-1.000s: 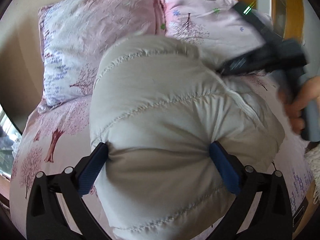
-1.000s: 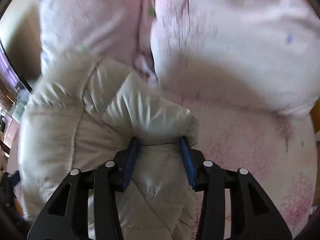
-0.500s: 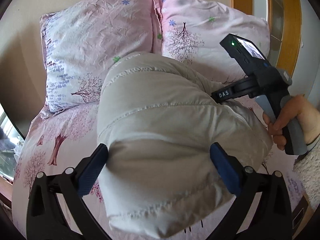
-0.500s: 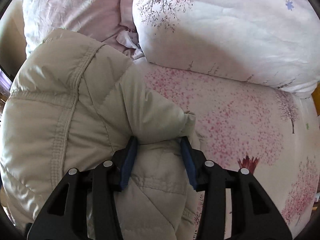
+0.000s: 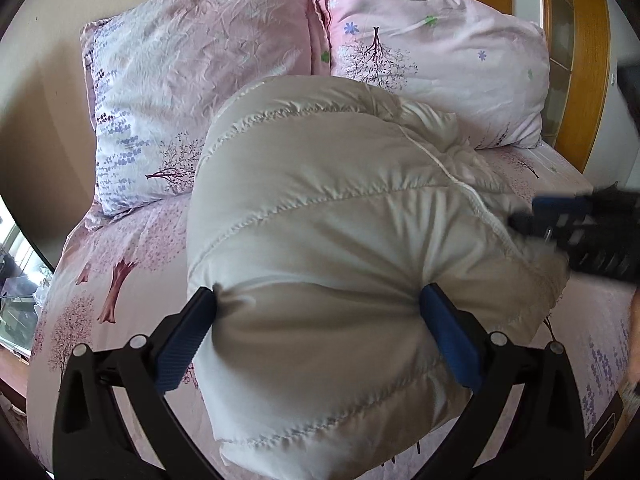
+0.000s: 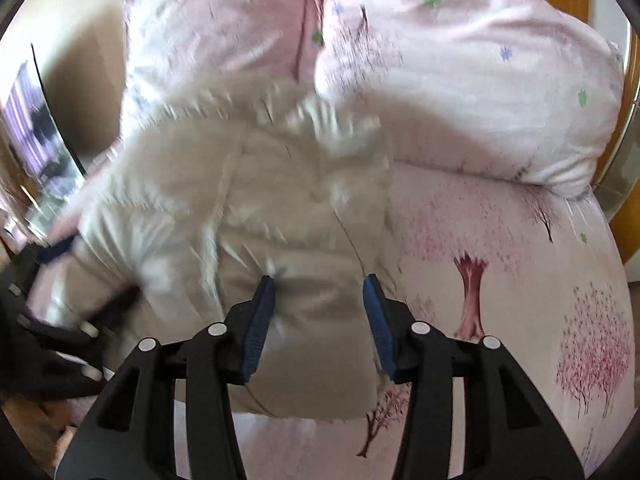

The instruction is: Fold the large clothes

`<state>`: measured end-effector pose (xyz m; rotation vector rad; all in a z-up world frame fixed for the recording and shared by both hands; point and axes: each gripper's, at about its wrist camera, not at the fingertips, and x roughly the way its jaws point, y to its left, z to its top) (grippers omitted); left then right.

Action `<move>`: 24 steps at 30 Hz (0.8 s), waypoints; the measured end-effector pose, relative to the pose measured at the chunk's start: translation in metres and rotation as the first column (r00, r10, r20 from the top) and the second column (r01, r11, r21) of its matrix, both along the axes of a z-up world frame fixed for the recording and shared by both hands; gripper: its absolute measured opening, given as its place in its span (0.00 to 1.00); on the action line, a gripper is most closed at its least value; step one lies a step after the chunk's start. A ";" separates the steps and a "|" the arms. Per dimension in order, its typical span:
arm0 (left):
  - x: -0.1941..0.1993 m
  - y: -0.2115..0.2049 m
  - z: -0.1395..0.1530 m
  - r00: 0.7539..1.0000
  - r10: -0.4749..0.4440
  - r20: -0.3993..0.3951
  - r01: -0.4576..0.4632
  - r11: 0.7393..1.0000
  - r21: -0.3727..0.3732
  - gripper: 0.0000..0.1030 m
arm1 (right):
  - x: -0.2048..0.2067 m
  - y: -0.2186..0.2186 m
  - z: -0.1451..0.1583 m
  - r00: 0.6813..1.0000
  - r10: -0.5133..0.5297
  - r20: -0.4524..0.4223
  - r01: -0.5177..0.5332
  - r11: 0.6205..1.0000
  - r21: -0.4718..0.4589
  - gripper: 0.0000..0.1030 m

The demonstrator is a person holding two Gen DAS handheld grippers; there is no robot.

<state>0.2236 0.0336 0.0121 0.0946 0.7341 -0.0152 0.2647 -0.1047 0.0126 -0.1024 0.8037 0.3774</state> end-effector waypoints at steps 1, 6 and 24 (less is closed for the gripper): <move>0.000 -0.001 0.000 1.000 -0.003 0.000 0.003 1.000 -0.001 0.98 | 0.005 -0.002 -0.011 0.999 -0.004 -0.033 0.004 1.000 0.015 0.50; 0.001 -0.010 -0.005 1.000 -0.003 0.020 0.003 0.999 0.032 0.98 | 0.027 -0.032 -0.054 0.988 -0.025 -0.155 0.061 0.972 0.229 0.71; -0.028 -0.004 -0.004 0.999 0.014 0.044 -0.016 0.999 0.047 0.98 | -0.049 -0.028 -0.024 0.996 -0.027 0.086 0.013 0.988 0.155 0.42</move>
